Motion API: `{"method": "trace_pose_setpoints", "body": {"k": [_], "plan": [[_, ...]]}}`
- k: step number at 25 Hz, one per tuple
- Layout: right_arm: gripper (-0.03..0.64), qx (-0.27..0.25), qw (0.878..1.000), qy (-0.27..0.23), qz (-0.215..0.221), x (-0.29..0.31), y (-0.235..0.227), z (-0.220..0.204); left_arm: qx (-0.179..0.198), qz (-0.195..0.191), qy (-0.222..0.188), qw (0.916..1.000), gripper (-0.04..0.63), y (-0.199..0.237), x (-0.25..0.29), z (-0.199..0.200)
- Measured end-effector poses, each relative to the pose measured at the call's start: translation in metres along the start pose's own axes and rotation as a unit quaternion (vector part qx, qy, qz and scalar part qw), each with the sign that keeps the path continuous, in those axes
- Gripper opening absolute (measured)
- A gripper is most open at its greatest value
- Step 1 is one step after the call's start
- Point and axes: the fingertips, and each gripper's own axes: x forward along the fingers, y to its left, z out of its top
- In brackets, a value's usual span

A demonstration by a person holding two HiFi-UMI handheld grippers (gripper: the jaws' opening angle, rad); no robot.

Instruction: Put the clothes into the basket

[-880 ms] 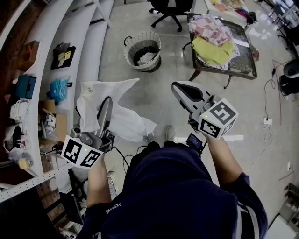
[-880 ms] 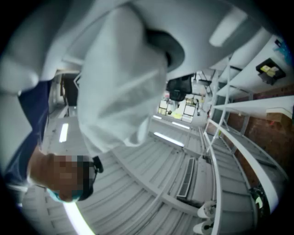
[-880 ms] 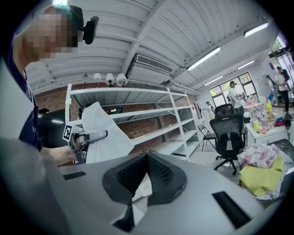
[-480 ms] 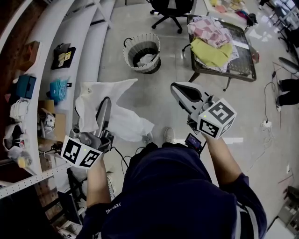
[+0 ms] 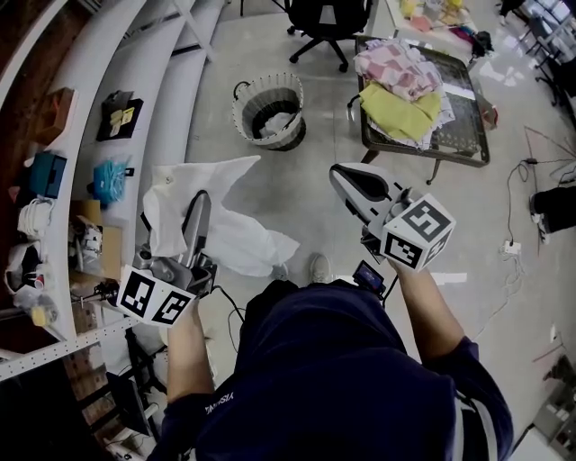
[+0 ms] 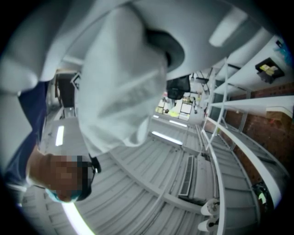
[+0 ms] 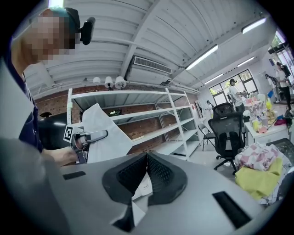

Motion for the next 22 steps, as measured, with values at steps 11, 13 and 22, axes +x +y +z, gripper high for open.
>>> {"method": "trace_pose_setpoints", "body": {"k": [11, 13, 22], "plan": [[0.006, 0.009, 1.000, 0.001, 0.004, 0.002, -0.030, 0.004, -0.003, 0.007, 0.002, 1.0000, 0.002, 0.011, 0.030, -0.003], [0.006, 0.011, 1.000, 0.000, 0.003, 0.004, -0.035, 0.006, -0.002, 0.008, 0.002, 1.0000, 0.002, 0.013, 0.035, -0.002], [0.006, 0.010, 1.000, 0.004, 0.003, 0.020, -0.055, 0.011, -0.001, 0.008, -0.005, 1.0000, 0.002, 0.033, 0.056, 0.001]]}}
